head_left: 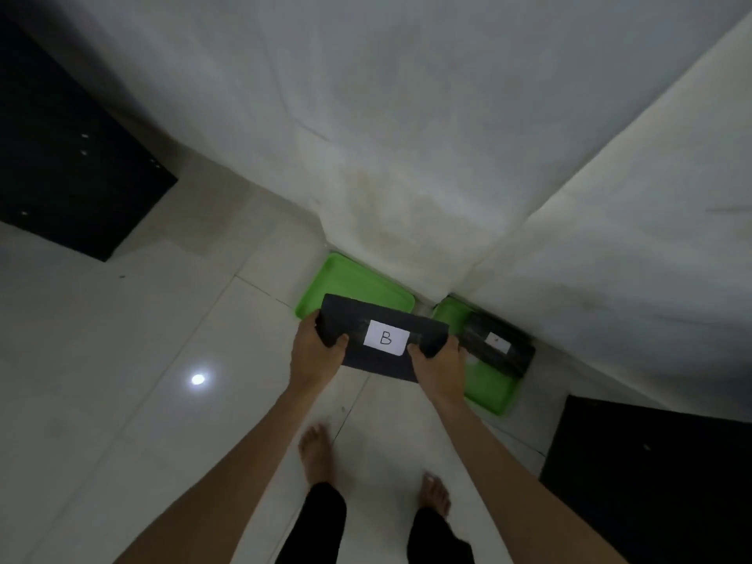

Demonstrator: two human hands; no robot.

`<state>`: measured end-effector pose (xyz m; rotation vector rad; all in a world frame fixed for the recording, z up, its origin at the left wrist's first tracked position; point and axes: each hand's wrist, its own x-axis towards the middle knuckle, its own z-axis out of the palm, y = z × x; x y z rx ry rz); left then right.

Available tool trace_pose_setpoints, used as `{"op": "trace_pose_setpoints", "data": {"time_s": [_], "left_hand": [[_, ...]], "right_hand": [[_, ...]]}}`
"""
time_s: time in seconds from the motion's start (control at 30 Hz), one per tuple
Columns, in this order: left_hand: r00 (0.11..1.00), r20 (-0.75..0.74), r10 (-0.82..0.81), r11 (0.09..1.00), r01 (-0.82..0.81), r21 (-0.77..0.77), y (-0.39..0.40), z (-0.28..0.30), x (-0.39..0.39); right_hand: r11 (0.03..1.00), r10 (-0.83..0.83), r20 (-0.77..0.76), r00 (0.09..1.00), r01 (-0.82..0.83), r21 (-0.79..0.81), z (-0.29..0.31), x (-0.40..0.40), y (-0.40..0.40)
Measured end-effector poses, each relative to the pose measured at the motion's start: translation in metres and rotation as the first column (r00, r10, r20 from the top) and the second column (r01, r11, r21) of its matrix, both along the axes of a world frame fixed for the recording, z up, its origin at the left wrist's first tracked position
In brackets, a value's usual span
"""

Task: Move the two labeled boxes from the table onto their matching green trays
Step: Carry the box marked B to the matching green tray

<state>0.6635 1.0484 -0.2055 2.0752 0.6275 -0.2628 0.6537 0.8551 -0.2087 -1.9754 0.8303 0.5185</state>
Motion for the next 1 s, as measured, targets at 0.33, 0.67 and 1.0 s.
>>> {"op": "trace_pose_setpoints", "data": {"time_s": [0.33,0.67,1.0], "left_hand": [[0.982,-0.012,-0.186,0.983,0.186,-0.005,0.101,-0.220,0.205],[0.946,-0.030,-0.324,0.940,0.318,-0.120,0.068,-0.511,0.305],[0.893,-0.187,-0.409,0.911,0.388,-0.138,0.062,-0.619,0.299]], "right_hand": [[0.990,-0.143,0.139,0.980,0.139,0.036,-0.212,0.168,0.087],[0.975,-0.209,0.072,0.975,0.214,-0.060,-0.493,0.241,0.071],[0.980,-0.117,-0.011,0.993,0.114,-0.163,-0.601,0.214,0.070]]}}
